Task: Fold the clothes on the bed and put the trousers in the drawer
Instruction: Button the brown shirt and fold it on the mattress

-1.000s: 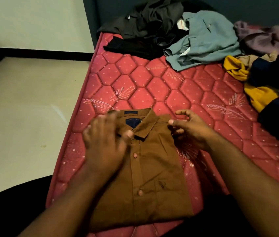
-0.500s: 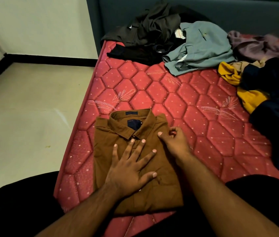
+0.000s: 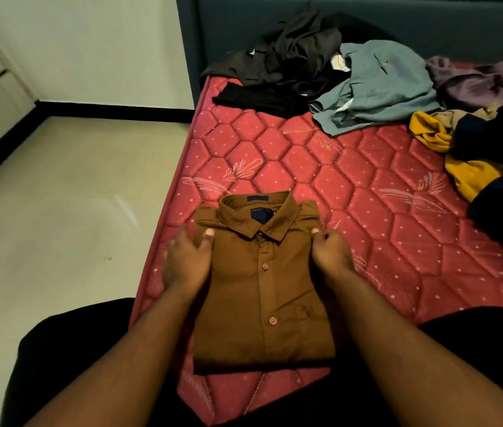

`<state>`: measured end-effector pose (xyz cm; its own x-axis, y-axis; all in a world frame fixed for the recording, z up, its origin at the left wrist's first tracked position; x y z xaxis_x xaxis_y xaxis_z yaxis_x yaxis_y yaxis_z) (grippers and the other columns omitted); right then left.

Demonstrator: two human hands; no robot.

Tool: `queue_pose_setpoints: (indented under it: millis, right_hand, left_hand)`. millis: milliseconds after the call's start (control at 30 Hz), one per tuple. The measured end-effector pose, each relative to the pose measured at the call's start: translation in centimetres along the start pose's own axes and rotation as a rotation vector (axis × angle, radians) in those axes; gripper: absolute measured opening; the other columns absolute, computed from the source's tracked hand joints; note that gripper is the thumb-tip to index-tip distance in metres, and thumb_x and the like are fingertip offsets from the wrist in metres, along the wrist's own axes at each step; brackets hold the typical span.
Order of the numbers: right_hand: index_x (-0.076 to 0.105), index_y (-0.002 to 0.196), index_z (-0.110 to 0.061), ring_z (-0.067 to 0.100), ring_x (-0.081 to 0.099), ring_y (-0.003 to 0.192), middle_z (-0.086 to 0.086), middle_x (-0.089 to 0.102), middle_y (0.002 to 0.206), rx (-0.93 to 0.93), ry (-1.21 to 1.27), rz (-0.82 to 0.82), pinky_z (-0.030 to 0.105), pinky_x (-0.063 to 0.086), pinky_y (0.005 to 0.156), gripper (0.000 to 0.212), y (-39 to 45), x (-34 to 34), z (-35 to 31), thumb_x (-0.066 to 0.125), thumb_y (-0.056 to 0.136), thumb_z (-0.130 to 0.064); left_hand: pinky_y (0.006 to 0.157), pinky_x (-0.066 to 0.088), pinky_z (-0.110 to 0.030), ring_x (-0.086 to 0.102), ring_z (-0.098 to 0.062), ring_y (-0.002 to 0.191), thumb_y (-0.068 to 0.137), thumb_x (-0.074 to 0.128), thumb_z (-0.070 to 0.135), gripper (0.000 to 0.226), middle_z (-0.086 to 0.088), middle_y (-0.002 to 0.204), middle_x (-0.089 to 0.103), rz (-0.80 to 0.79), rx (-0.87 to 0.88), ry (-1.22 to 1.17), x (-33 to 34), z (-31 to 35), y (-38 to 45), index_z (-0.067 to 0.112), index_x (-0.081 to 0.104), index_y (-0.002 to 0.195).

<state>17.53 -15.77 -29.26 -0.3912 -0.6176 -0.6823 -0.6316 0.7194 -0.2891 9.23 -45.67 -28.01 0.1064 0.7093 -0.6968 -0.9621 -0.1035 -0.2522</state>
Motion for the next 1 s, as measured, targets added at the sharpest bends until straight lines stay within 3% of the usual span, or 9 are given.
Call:
queue_pose_setpoints:
  millis: [67, 167, 333, 433, 533, 633, 733, 900, 1000]
  right_hand:
    - [0.056, 0.101, -0.018, 0.027, 0.059, 0.093, 0.004, 0.061, 0.101, 0.079, 0.217, -0.09, 0.041, 0.051, 0.088, 0.034, 0.5, 0.6, -0.1, 0.046, 0.096, -0.05]
    - [0.056, 0.102, -0.019, 0.027, 0.064, 0.092, 0.009, 0.067, 0.106, 0.098, 0.384, -0.2, 0.044, 0.054, 0.086, 0.026, 1.6, 1.2, -0.7, 0.05, 0.097, -0.044]
    - [0.06, 0.114, -0.007, 0.024, 0.067, 0.086, 0.013, 0.069, 0.101, 0.024, 0.629, -0.329, 0.032, 0.054, 0.073, 0.027, 6.0, 2.2, -6.1, 0.046, 0.102, -0.027]
    - [0.059, 0.112, -0.013, 0.025, 0.066, 0.097, 0.011, 0.069, 0.106, -0.023, 0.646, -0.317, 0.036, 0.054, 0.081, 0.023, 11.7, 3.6, -10.9, 0.048, 0.101, -0.03]
    - [0.059, 0.1, -0.016, 0.024, 0.068, 0.089, 0.009, 0.071, 0.096, -0.109, 0.706, -0.324, 0.034, 0.055, 0.072, 0.016, 18.6, 5.8, -17.3, 0.047, 0.102, -0.026]
    - [0.059, 0.097, -0.015, 0.024, 0.067, 0.087, 0.011, 0.07, 0.097, -0.195, 0.703, -0.249, 0.04, 0.056, 0.078, 0.017, 26.7, 7.7, -23.0, 0.049, 0.101, -0.028]
    - [0.059, 0.088, -0.016, 0.017, 0.066, 0.077, 0.005, 0.069, 0.086, -0.224, 0.708, -0.171, 0.033, 0.057, 0.071, 0.019, 32.9, 9.0, -26.5, 0.051, 0.1, -0.029]
    - [0.052, 0.071, -0.018, 0.001, 0.05, 0.053, -0.005, 0.054, 0.065, -0.221, 0.52, -0.031, 0.018, 0.044, 0.052, 0.031, 38.0, 11.3, -25.4, 0.057, 0.096, -0.035]
    - [0.053, 0.069, -0.019, 0.004, 0.05, 0.059, -0.004, 0.055, 0.066, -0.244, 0.497, 0.047, 0.017, 0.043, 0.052, 0.033, 38.4, 11.0, -25.0, 0.06, 0.094, -0.039]
  left_hand:
    - [0.082, 0.056, -0.037, 0.065, -0.027, 0.094, 0.083, 0.066, 0.052, 0.052, -0.012, 0.115, 0.068, -0.124, -0.127, -0.366, 0.5, 0.6, 0.6, 0.014, 0.064, 0.118]
    - [0.053, 0.053, -0.023, 0.065, -0.022, 0.072, 0.087, 0.07, 0.014, 0.021, -0.014, 0.094, 0.071, -0.241, -0.263, -0.638, 1.2, 2.0, 2.1, 0.007, 0.068, 0.107]
    - [0.062, 0.057, -0.03, 0.065, -0.022, 0.077, 0.095, 0.06, 0.01, 0.019, -0.014, 0.092, 0.068, -0.375, -0.218, -0.876, 1.6, 6.0, 9.2, 0.009, 0.056, 0.114]
    - [0.058, 0.056, -0.025, 0.062, -0.017, 0.071, 0.095, 0.057, 0.001, 0.018, -0.01, 0.089, 0.065, -0.29, -0.103, -0.876, 0.7, 9.2, 16.9, 0.012, 0.052, 0.108]
    - [0.066, 0.058, -0.03, 0.063, -0.019, 0.078, 0.094, 0.058, 0.001, 0.028, -0.013, 0.1, 0.066, -0.242, -0.009, -0.89, 0.4, 13.4, 25.8, 0.012, 0.051, 0.119]
    - [0.065, 0.06, -0.03, 0.066, -0.019, 0.082, 0.094, 0.059, 0.002, 0.036, -0.012, 0.105, 0.065, -0.251, 0.073, -0.927, 1.0, 17.9, 35.2, 0.015, 0.05, 0.126]
    - [0.065, 0.061, -0.03, 0.067, -0.018, 0.093, 0.094, 0.06, 0.006, 0.04, -0.007, 0.111, 0.064, -0.28, 0.114, -0.923, 2.2, 21.0, 42.2, 0.018, 0.051, 0.131]
    - [0.064, 0.059, -0.028, 0.07, -0.012, 0.082, 0.091, 0.065, 0.004, 0.049, -0.01, 0.106, 0.069, -0.244, 0.047, -0.854, 6.1, 19.5, 47.9, 0.017, 0.049, 0.136]
    - [0.063, 0.059, -0.029, 0.073, -0.015, 0.083, 0.089, 0.067, 0.004, 0.055, -0.012, 0.106, 0.07, -0.278, -0.008, -0.933, 6.8, 18.7, 48.5, 0.018, 0.047, 0.139]
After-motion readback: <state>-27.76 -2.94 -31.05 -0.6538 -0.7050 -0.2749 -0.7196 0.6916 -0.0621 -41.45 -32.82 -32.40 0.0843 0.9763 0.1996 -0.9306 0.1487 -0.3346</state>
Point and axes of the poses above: each hand's wrist, its own y-axis towards the middle knuckle, its own x-axis out of the palm, z = x × y, the point moved 8 cm from there along y, towards the middle knuckle
